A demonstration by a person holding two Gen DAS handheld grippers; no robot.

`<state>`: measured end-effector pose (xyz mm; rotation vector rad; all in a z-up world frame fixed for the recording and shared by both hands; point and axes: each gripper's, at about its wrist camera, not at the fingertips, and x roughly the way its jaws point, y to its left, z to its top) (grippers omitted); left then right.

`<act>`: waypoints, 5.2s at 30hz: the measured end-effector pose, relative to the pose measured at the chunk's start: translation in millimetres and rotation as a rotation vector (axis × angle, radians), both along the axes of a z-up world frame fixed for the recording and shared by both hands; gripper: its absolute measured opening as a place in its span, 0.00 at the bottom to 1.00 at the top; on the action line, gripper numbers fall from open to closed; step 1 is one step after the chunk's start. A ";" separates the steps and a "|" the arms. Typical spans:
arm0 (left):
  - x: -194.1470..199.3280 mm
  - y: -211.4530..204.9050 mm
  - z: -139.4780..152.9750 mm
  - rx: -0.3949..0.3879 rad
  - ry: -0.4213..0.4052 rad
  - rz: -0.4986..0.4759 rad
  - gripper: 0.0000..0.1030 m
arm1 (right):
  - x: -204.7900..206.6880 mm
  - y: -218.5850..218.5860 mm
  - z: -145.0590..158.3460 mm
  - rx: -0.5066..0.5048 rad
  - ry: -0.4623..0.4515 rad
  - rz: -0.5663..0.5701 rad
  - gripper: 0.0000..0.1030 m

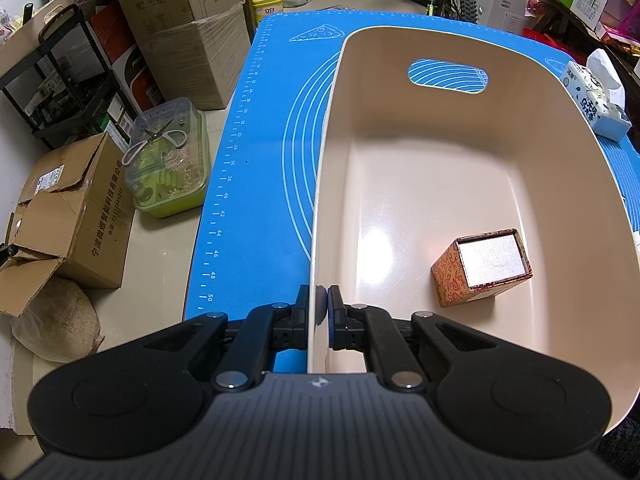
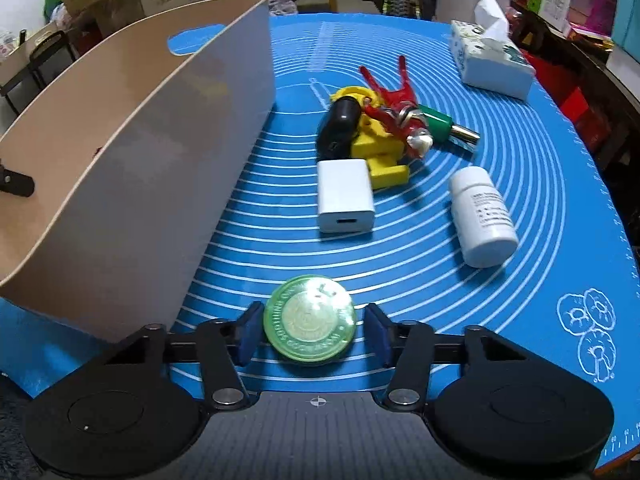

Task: Organize rigid objects
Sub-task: 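Move the right tool to the green ointment tin and grasp it, then lift the green tin into the basket and release it beside the box, then reach the right tool to the white pill bottle and grasp it, then carry the white pill bottle into the basket and release it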

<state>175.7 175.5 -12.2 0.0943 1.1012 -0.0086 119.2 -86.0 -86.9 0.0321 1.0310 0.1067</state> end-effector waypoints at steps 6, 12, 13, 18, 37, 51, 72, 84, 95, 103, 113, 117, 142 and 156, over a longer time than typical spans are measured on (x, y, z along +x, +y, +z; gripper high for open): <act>0.2 0.9 -0.1 -0.002 0.000 -0.001 0.09 | -3.5 4.4 2.4 -0.049 -0.026 0.009 0.52; 0.2 1.0 -0.1 -0.001 0.000 -0.001 0.09 | -4.8 -5.9 22.9 -0.037 -0.097 -0.050 0.52; 0.2 0.9 -0.1 0.000 0.000 -0.001 0.09 | -4.9 -7.9 29.5 -0.034 -0.119 -0.063 0.52; 0.1 0.8 -0.9 0.001 0.001 -0.001 0.09 | -0.3 -12.3 63.4 -0.018 -0.226 -0.097 0.52; 0.2 0.9 -0.8 0.002 0.001 -0.003 0.09 | 86.4 85.7 126.7 -0.023 -0.395 0.110 0.52; 0.9 2.2 -1.8 -0.018 0.008 0.007 0.09 | 139.3 148.5 71.3 -0.131 -0.156 0.187 0.52; 0.6 1.7 -0.5 -0.017 0.009 0.006 0.09 | 126.8 127.4 73.7 -0.047 -0.074 0.153 0.66; 0.8 1.6 -0.4 -0.018 0.010 0.011 0.09 | 83.2 41.9 141.4 -0.010 -0.289 0.017 0.74; 1.4 0.0 -0.1 -0.009 0.012 0.012 0.09 | 55.4 -71.7 101.5 -0.063 -0.196 -0.199 0.74; 1.4 0.1 -0.2 -0.008 0.011 0.011 0.09 | 53.6 -93.0 55.0 -0.088 -0.087 -0.234 0.74; 1.8 0.0 0.5 -0.008 0.011 0.012 0.09 | 64.9 -98.7 15.4 -0.070 -0.022 -0.218 0.70; 1.9 0.2 0.8 -0.008 0.011 0.012 0.09 | 69.0 -98.2 7.2 -0.077 -0.009 -0.210 0.65; 2.0 0.3 0.9 -0.011 0.011 0.014 0.09 | 45.1 -96.7 32.7 -0.082 -0.099 -0.275 0.44; 2.0 0.4 0.9 -0.010 0.011 0.014 0.09 | 47.1 -46.5 118.3 -0.023 -0.346 -0.195 0.44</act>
